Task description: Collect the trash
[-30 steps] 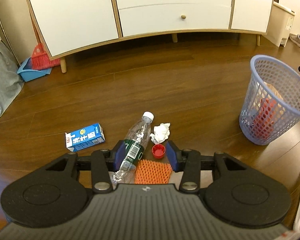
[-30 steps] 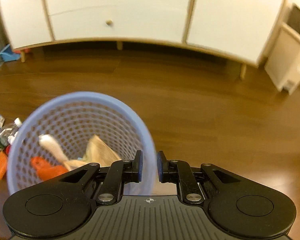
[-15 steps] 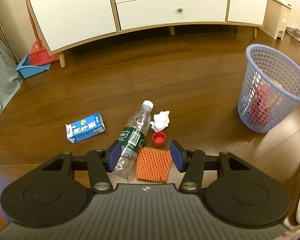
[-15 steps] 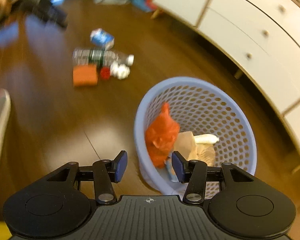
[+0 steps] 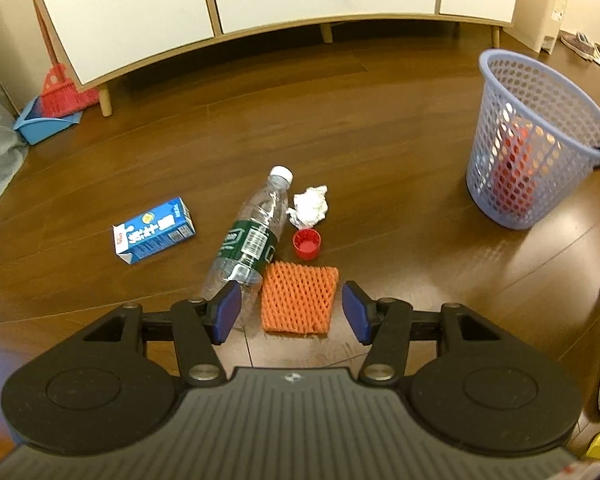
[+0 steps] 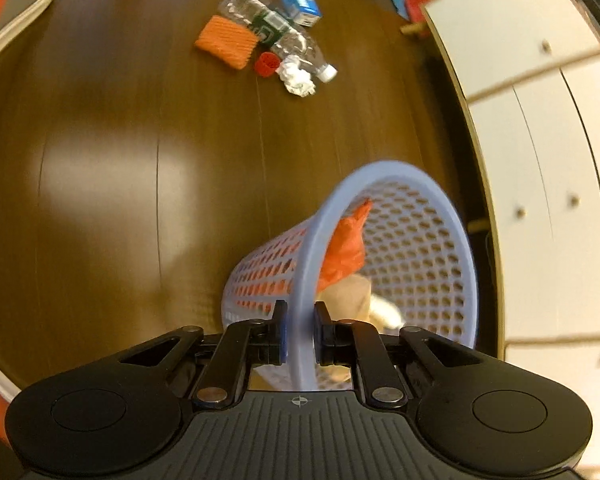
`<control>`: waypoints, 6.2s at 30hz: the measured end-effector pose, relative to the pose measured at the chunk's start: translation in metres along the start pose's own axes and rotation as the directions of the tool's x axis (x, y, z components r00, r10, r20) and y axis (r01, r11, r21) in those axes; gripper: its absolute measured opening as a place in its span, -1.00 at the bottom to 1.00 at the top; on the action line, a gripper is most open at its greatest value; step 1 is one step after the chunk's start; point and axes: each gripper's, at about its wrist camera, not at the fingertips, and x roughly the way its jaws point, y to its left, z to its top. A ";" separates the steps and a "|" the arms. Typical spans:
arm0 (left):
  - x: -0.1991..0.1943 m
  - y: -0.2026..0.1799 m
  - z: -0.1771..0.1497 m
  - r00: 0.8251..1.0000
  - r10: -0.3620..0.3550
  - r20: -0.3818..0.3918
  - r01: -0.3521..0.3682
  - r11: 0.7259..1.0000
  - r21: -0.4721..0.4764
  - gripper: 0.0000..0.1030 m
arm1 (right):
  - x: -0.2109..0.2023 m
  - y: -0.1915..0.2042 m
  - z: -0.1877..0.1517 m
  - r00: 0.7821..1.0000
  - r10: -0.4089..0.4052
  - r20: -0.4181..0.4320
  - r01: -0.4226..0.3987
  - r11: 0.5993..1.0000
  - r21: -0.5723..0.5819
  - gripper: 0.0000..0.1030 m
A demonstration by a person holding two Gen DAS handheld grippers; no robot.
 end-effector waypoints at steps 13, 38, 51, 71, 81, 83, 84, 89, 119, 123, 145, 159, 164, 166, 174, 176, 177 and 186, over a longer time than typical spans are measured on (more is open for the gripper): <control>0.044 -0.008 -0.013 0.995 -0.067 -0.073 0.071 0.996 0.051 0.02 | 0.027 0.000 0.005 0.982 -0.185 0.023 0.184 0.941 -0.285 -0.85; 0.168 -0.014 -0.029 0.990 0.005 -0.143 0.007 0.996 0.085 0.23 | 0.027 -0.020 0.038 0.992 -0.103 0.078 0.123 0.939 -0.321 -0.85; 0.194 -0.023 -0.029 0.988 0.007 -0.155 0.006 0.996 0.088 -0.24 | 0.026 -0.024 0.036 0.993 -0.093 0.075 0.111 0.949 -0.295 -0.85; 0.125 -0.019 0.013 0.998 -0.051 -0.032 0.054 0.994 0.098 -0.88 | 0.031 -0.022 0.029 0.992 -0.105 0.075 0.125 0.933 -0.338 -0.85; 0.053 -0.034 0.078 0.984 -0.128 0.120 0.114 0.986 0.119 -0.88 | 0.033 -0.021 0.026 0.990 -0.119 0.075 0.138 0.916 -0.376 -0.85; 0.042 -0.040 0.091 0.978 -0.146 0.151 0.127 0.984 0.128 -0.88 | 0.033 -0.021 0.026 0.990 -0.118 0.075 0.138 0.915 -0.379 -0.85; 0.038 -0.044 0.096 0.974 -0.154 0.163 0.133 0.982 0.133 -0.88 | 0.033 -0.021 0.026 0.990 -0.121 0.074 0.140 0.914 -0.381 -0.85; 0.030 -0.062 0.119 0.962 -0.187 0.198 0.156 0.975 0.161 -0.88 | 0.033 -0.020 0.026 0.990 -0.124 0.072 0.142 0.912 -0.384 -0.85; 0.044 -0.135 0.173 0.901 -0.349 0.256 0.273 0.917 0.291 -0.88 | 0.046 -0.026 0.023 0.990 -0.130 0.052 0.140 0.924 -0.356 -0.85; 0.042 -0.139 0.175 0.896 -0.360 0.262 0.279 0.913 0.299 -0.88 | 0.046 -0.025 0.021 0.990 -0.132 0.052 0.142 0.922 -0.359 -0.85; 0.052 -0.149 0.177 0.894 -0.386 0.229 0.301 0.894 0.330 -0.88 | 0.048 -0.023 0.018 0.988 -0.147 0.052 0.156 0.908 -0.388 -0.85; 0.057 -0.154 0.176 0.897 -0.387 0.213 0.301 0.889 0.345 -0.87 | 0.047 -0.018 0.013 0.985 -0.164 0.060 0.173 0.880 -0.443 -0.84; 0.061 -0.156 0.177 0.901 -0.380 0.211 0.296 0.892 0.343 -0.87 | 0.047 -0.011 0.010 0.982 -0.174 0.075 0.188 0.851 -0.490 -0.85; 0.062 -0.156 0.178 0.902 -0.378 0.210 0.294 0.892 0.342 -0.87 | 0.047 -0.009 0.008 0.981 -0.178 0.079 0.194 0.844 -0.501 -0.85; 0.066 -0.156 0.178 0.906 -0.373 0.202 0.292 0.893 0.342 -0.87 | 0.049 -0.009 0.003 0.978 -0.191 0.083 0.205 0.820 -0.534 -0.84; 0.066 -0.157 0.178 0.907 -0.372 0.200 0.291 0.893 0.343 -0.87 | 0.048 -0.006 -0.002 0.976 -0.196 0.091 0.213 0.796 -0.566 -0.84; 0.067 -0.156 0.178 0.907 -0.372 0.199 0.291 0.892 0.345 -0.87 | 0.049 -0.004 -0.005 0.976 -0.198 0.094 0.215 0.785 -0.580 -0.84; 0.071 -0.155 0.178 0.909 -0.369 0.194 0.287 0.891 0.351 -0.87 | 0.047 0.016 -0.022 0.968 -0.204 0.149 0.250 0.693 -0.676 -0.84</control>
